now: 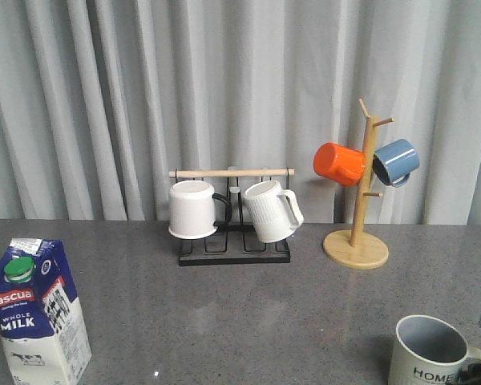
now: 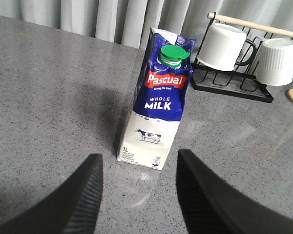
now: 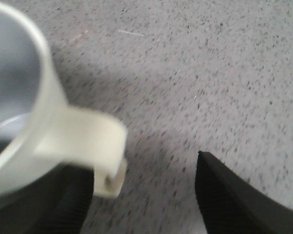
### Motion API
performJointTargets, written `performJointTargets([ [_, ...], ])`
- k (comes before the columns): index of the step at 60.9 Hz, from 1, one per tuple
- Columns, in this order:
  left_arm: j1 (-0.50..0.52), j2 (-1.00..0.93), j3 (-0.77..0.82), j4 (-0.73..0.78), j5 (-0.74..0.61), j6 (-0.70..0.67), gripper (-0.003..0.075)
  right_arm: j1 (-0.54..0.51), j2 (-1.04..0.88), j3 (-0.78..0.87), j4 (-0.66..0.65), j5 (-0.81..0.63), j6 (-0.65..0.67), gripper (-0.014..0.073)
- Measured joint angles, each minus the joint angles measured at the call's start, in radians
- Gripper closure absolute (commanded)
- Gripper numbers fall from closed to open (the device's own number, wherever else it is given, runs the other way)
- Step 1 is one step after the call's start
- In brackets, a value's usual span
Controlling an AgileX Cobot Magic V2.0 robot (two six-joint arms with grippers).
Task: Place milk next to cup
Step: 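Grasp the white HOME mug by its body with the right gripper, then slide the white mug toward the table center with the right gripper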
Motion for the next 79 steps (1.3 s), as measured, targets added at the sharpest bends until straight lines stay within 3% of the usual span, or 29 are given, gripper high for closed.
performJointTargets([
  [7, 0.000, 0.000, 0.000, 0.000, 0.007, 0.001, 0.0372, -0.011, 0.066, -0.048, -0.016, -0.011, -0.003, 0.0230],
  [22, 0.000, 0.000, 0.000, 0.001, 0.044, 0.001, 0.0372, -0.011, 0.146, -0.072, -0.044, -0.078, -0.009, 0.0609],
  [46, 0.000, 0.000, 0.000, 0.001, 0.067, 0.001, 0.0372, 0.016, 0.140, -0.074, -0.055, -0.100, -0.009, 0.0603],
  [63, 0.000, 0.000, 0.000, 0.001, 0.067, 0.001, 0.0372, 0.215, 0.117, -0.259, -0.045, 0.016, -0.007, 0.0599],
  [79, 0.000, 0.000, 0.000, 0.001, 0.074, 0.001, 0.0372, 0.364, 0.242, -0.464, 0.043, 0.082, -0.005, 0.0599],
])
